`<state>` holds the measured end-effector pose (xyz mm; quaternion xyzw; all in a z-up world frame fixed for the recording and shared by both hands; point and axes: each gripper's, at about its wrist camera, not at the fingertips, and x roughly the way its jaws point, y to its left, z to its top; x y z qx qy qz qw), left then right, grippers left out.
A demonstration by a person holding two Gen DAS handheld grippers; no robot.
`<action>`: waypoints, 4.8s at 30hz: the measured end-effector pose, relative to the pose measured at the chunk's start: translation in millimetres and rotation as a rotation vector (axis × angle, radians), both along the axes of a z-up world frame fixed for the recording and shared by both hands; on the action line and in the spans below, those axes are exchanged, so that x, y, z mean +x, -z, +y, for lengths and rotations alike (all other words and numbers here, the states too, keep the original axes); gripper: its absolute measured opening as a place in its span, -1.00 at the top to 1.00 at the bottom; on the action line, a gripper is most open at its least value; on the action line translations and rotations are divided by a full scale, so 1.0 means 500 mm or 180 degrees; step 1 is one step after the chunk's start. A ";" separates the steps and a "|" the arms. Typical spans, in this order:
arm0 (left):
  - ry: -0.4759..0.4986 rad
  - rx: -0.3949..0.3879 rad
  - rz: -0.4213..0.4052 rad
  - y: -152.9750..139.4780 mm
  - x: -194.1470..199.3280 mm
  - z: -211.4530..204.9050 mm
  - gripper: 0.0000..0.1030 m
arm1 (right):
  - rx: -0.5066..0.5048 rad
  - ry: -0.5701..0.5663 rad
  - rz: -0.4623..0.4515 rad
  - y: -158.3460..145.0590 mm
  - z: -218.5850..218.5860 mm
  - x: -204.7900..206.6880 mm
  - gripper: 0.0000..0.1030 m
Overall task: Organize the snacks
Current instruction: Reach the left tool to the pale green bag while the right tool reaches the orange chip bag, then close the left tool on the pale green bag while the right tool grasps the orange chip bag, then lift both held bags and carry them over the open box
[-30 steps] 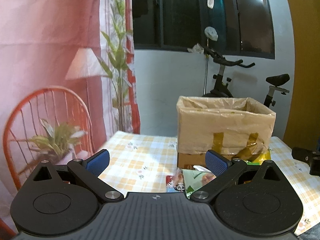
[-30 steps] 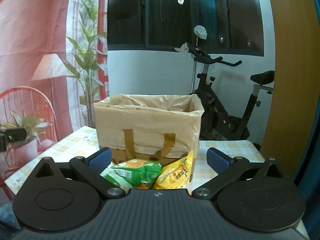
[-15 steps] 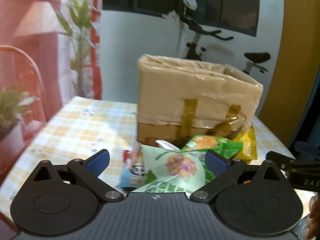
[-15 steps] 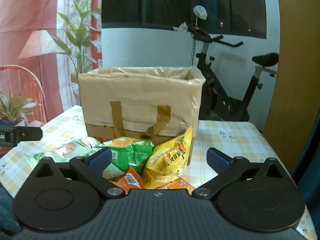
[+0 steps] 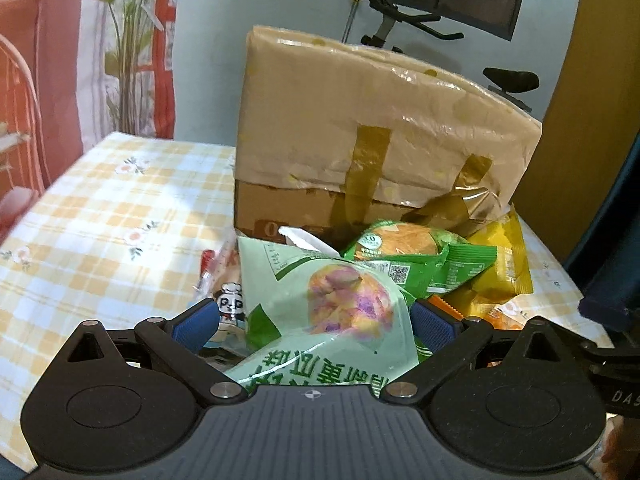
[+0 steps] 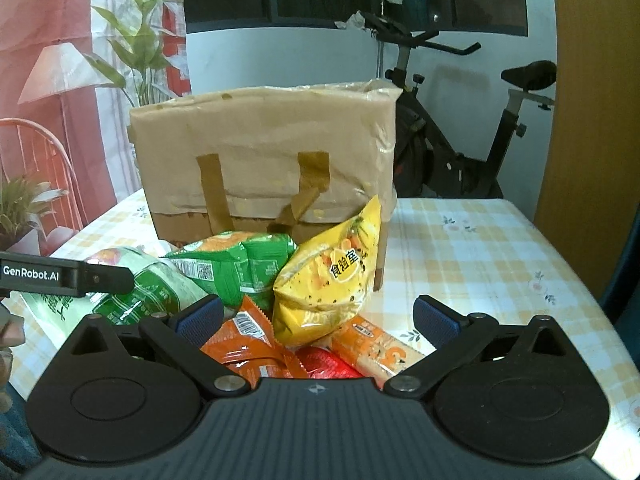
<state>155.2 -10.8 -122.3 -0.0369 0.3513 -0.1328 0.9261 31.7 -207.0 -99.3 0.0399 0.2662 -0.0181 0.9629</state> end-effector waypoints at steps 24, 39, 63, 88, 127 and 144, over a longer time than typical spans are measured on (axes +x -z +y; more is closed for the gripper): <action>0.0087 0.0157 -0.0598 -0.034 -0.105 -0.011 -0.36 | 0.0376 -0.0067 0.0245 0.055 0.007 -0.016 -0.98; -0.0244 0.0136 -0.0846 -0.050 -0.106 0.014 -0.36 | 0.0651 -0.0058 0.0511 0.081 0.028 0.032 -0.98; -0.0441 0.0255 -0.0809 -0.026 -0.110 0.031 -0.36 | 0.0391 -0.0280 0.0052 0.134 0.054 0.019 -0.75; -0.0505 0.0310 -0.0824 -0.033 -0.122 0.037 -0.36 | 0.0077 -0.0519 -0.0392 0.090 0.080 -0.031 -0.40; -0.0561 0.0207 -0.1191 -0.089 -0.140 0.056 -0.36 | -0.0011 -0.0870 -0.0945 0.005 0.095 -0.068 -0.38; -0.0288 0.0037 -0.1473 -0.224 -0.055 0.034 -0.36 | -0.0151 -0.0688 -0.1436 -0.160 0.025 0.019 -0.38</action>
